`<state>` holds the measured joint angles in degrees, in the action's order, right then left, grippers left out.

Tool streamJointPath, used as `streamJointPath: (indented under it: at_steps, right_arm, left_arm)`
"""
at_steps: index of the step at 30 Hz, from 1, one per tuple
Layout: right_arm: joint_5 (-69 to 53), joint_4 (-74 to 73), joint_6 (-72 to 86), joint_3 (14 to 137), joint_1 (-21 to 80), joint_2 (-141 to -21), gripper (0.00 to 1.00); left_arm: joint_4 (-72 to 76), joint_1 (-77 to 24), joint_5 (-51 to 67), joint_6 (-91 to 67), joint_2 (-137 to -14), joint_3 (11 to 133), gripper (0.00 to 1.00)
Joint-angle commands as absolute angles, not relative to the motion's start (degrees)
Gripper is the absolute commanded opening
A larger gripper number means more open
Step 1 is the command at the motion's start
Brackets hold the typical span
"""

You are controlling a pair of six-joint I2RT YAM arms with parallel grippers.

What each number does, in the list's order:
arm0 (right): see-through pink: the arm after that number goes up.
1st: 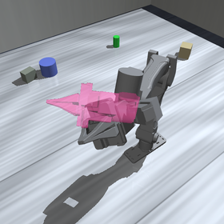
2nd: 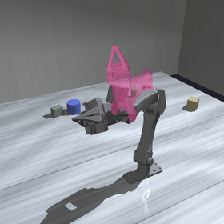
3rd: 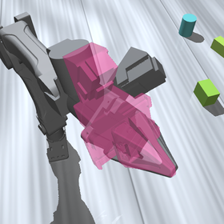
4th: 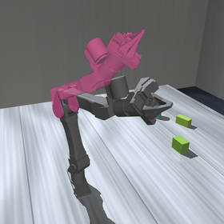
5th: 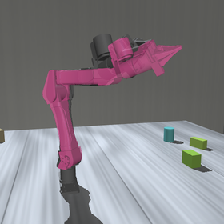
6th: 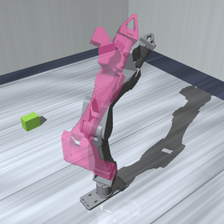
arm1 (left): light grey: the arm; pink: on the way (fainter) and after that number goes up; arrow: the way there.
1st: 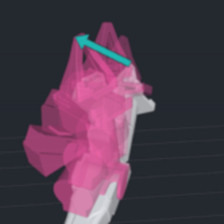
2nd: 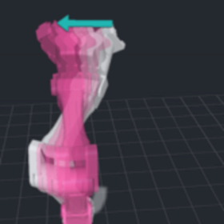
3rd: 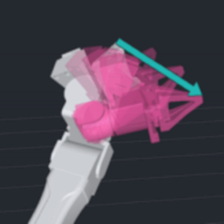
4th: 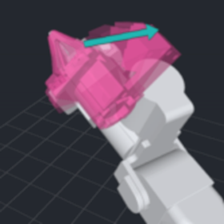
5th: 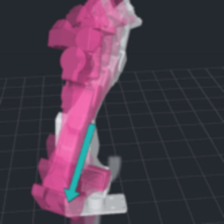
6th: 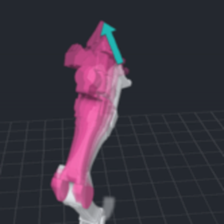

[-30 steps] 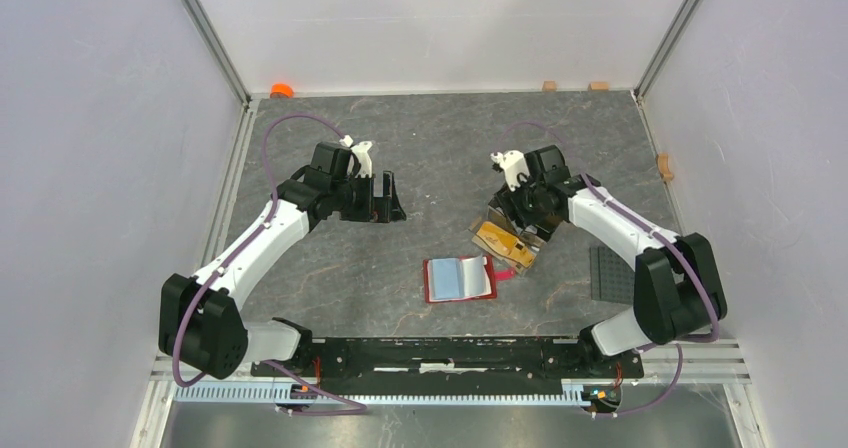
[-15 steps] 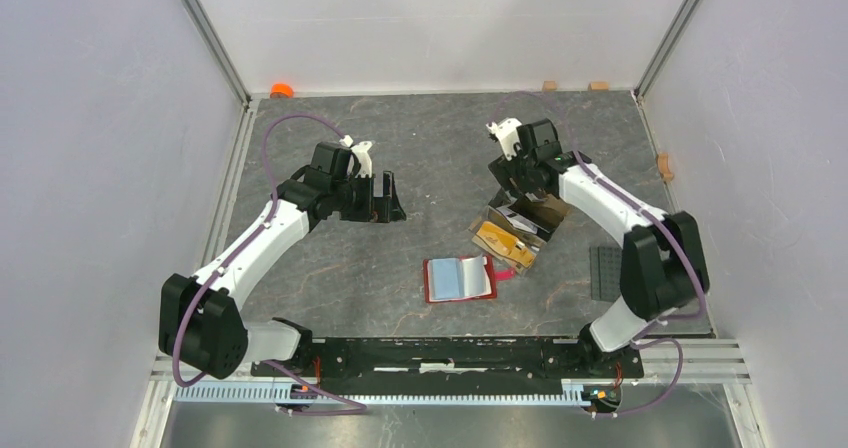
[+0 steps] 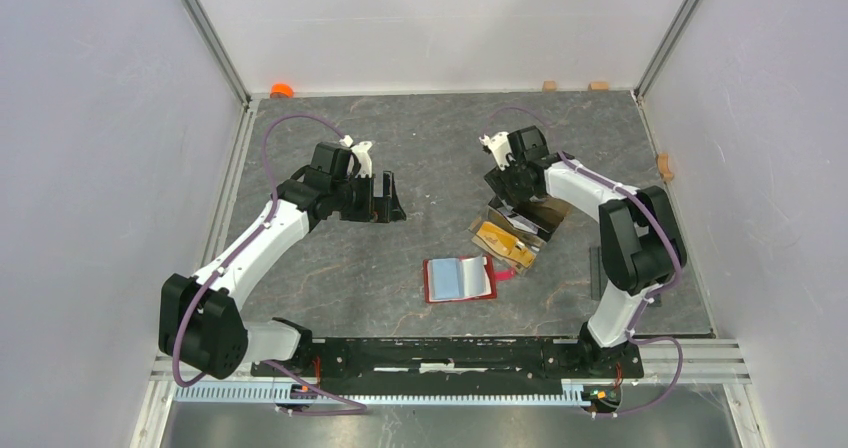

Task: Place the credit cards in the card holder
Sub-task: Pick up the credit card from the storage box.

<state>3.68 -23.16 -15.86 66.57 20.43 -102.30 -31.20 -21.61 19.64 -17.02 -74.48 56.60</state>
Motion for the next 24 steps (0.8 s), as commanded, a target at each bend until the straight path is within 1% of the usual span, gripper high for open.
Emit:
streamJointPath:
  at_steps: [1, 5, 8, 16, 24]
  right_arm:
    - [-3.32, -24.72, -14.77, 66.94, 20.63, -99.06, 0.78]
    - [-6.66, -28.03, -14.52, 67.2, 20.65, -97.37, 0.75]
    - [-6.2, -29.89, -13.7, 67.32, 20.61, -96.41, 0.73]
    - [-4.59, -32.8, -12.49, 68.9, 20.65, -95.41, 0.72]
    - [-3.77, -35.08, -10.95, 69.72, 20.65, -94.72, 0.63]
  left_arm:
    - [-30.72, -21.35, 20.56, -14.93, -74.24, 56.54, 1.0]
    - [-30.76, -21.35, 20.48, -14.94, -74.2, 56.52, 1.0]
    - [-30.77, -21.37, 20.41, -14.94, -74.16, 56.51, 1.0]
    - [-30.81, -21.35, 20.22, -14.9, -74.06, 56.51, 1.0]
    - [-30.83, -21.31, 20.19, -14.93, -73.96, 56.51, 1.0]
